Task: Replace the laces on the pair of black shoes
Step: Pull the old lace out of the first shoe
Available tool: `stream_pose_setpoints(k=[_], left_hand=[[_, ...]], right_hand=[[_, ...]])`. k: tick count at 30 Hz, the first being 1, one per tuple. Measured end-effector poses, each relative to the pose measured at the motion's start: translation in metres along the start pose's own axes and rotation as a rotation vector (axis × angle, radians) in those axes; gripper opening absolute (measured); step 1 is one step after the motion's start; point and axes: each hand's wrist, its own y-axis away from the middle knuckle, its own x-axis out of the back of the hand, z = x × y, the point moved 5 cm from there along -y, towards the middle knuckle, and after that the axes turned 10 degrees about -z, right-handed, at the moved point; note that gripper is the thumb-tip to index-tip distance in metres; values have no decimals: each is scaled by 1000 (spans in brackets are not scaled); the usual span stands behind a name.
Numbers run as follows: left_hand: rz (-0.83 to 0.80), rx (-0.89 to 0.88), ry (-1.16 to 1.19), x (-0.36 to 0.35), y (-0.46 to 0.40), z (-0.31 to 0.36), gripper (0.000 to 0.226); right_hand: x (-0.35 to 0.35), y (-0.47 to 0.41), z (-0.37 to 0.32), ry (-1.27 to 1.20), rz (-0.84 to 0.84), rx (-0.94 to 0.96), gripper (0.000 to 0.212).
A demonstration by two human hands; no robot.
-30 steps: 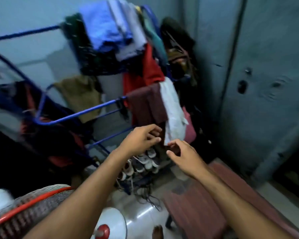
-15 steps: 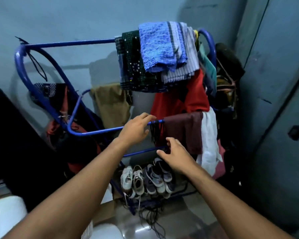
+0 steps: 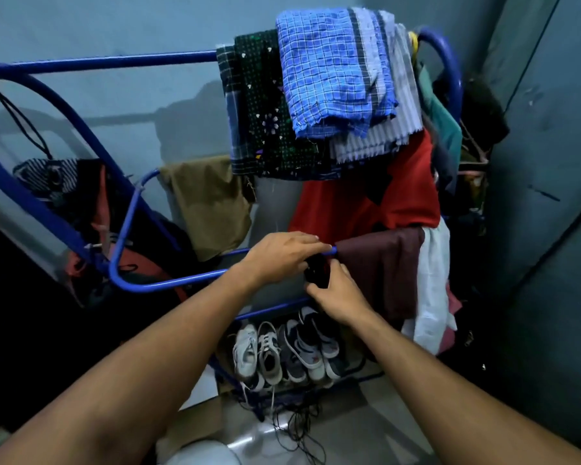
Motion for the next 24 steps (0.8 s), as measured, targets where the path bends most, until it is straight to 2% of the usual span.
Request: stream_pose_setpoints(k=[3,6,9,14,18,24], left_hand=[[43,-8,-28,5,10,-5,45],[85,-33,-80,16,16,-3,23],[58,-56,-100,32,18,2,13],[-107,-14,16,73,7,19,16],[-119,-54,180,102,-13,55,29],[-160,-205,436,111,-69,156,34]], right_hand=[[-4,-7,-6,-99,20,18,56],[-7,-11,-11,-114,-11,14,29],[-8,-8,-15,-141,-19,61,18],[14,22,-26,-260,3,118,23],[43,58,-23,-539,-9,163,25],[98,134,46,-789,196,136,23]])
